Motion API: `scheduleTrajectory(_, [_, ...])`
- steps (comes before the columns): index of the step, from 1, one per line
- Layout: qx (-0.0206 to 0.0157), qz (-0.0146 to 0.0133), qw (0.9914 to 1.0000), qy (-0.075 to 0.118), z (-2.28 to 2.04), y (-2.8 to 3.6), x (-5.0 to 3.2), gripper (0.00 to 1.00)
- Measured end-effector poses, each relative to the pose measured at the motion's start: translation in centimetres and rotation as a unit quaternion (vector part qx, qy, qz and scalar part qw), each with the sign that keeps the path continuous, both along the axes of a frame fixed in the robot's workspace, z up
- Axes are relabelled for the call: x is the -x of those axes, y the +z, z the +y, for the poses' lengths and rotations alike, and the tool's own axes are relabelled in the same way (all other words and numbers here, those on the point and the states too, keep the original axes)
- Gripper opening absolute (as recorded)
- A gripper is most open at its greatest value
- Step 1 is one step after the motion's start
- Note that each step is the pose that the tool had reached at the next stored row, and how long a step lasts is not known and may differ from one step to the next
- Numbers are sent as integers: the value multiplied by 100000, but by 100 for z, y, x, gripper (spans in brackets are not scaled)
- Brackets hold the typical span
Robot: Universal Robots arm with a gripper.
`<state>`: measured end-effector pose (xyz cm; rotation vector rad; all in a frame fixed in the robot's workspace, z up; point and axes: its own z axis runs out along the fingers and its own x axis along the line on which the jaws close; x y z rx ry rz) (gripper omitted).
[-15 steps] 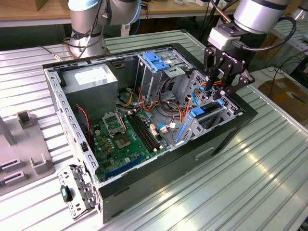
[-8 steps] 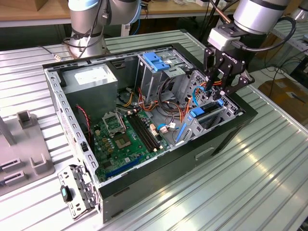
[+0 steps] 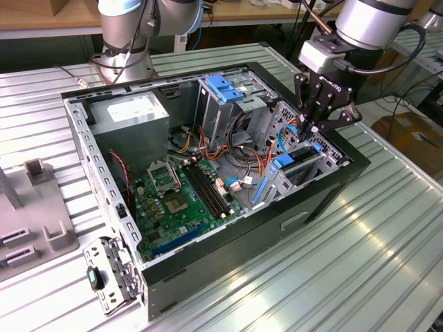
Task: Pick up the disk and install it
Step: 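Insert the first disk wire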
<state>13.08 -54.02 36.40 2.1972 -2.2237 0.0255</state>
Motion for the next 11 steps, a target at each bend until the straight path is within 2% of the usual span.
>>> scheduleTrajectory(11, [-10,0,100000,0,0,-7,4,16])
